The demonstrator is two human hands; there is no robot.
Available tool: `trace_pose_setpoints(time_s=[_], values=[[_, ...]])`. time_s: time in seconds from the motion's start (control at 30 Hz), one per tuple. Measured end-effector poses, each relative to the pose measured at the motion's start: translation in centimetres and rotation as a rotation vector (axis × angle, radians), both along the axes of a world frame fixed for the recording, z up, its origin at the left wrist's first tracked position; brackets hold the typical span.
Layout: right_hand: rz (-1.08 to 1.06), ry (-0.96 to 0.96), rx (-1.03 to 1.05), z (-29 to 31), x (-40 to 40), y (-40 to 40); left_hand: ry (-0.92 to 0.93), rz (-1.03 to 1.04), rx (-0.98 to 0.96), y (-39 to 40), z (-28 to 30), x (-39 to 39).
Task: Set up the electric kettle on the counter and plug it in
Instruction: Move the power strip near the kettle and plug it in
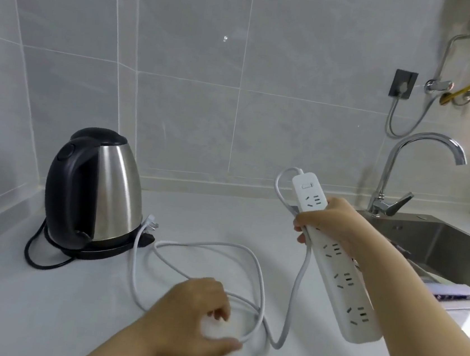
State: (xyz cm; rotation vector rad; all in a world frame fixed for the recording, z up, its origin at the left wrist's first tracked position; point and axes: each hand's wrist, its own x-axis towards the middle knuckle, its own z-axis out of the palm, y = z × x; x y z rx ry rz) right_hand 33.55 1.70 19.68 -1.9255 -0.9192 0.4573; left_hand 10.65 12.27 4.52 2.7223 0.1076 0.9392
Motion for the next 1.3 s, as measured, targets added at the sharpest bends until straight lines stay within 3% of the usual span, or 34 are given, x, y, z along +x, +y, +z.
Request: trace_pose_setpoints(time_s=[0.2, 0.33, 0.53, 0.63, 0.87, 1.03, 1.3], values=[[0.016, 0.056, 0.064, -0.9, -0.9, 1.2, 0.084, 0.023, -0.056, 0.1, -0.8, 0.3], [0.032, 0.074, 0.067, -1.1, -1.3, 1.5, 0.015, 0.117, -0.149, -0.1, -0.2, 0.2], [0.047, 0.066, 0.076, -1.5, -1.4, 2.0, -0.683, 0.453, -0.498, 0.5, 1.5, -0.5], [0.07, 0.085, 0.078, -2.0, -1.6, 2.5, -0.844, 0.624, -0.703, 1.3, 2.7, -1.1], [0.157, 0.165, -0.017, -4.2, -3.2, 5.0, -0.685, 0.819, -0.799, 2.5, 2.4, -0.8], [0.264, 0.078, -0.164, -6.1, -5.6, 7.4, -0.472, 0.99, -0.679, 3.4, 1.8, -1.3], [0.454, -0.042, -0.422, -7.6, -9.5, 10.5, -0.321, 1.102, -0.524, 3.7, 1.8, -1.3]])
